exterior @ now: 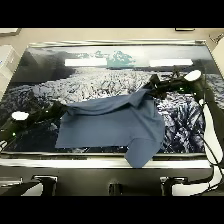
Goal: Fold the clothes and pants, and hang the long-sleeved shirts on hangers.
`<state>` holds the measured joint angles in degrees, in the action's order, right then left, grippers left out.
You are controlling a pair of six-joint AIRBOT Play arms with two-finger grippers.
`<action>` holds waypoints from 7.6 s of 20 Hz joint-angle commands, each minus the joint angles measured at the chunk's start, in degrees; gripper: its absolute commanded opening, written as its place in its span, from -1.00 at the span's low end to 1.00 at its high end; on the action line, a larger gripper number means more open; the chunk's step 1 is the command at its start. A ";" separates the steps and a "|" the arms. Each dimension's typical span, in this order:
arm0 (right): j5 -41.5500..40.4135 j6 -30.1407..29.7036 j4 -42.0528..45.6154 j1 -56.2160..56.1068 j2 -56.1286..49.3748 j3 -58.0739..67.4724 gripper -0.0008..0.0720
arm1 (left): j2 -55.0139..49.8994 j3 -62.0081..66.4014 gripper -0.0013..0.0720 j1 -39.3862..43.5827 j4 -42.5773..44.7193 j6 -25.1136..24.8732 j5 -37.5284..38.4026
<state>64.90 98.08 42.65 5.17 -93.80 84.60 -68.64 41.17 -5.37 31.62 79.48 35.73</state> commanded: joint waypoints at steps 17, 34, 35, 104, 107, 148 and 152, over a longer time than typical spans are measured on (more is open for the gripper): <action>27.30 -5.51 31.43 19.87 17.62 -22.08 0.87 | -3.54 -10.36 0.41 -31.12 23.39 -15.17 38.56; 25.40 -6.67 29.55 19.85 18.34 -28.83 0.84 | -7.56 -10.16 -0.91 -19.30 16.17 -17.79 34.82; 24.59 -7.69 27.78 19.85 18.34 -31.87 0.84 | -7.56 -10.14 -0.91 -19.30 16.17 -17.79 34.95; 15.63 -6.99 9.31 17.18 -4.90 5.95 0.78 | -20.55 31.21 0.52 -11.61 9.51 -3.98 32.46; 29.40 -6.19 22.93 24.74 -0.59 4.83 0.77 | -20.15 31.34 0.52 -19.63 25.53 1.49 54.01; 14.10 -19.56 14.62 26.34 2.64 -28.79 0.57 | -9.09 -8.76 -0.91 -15.63 17.84 -14.71 41.83; 12.76 -19.78 15.21 21.44 2.12 -28.79 0.49 | -8.98 -8.76 -0.91 -15.63 17.84 -14.32 41.88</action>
<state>80.36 79.22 58.06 29.32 -90.80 56.05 -77.69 32.40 -20.93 49.45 64.71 77.56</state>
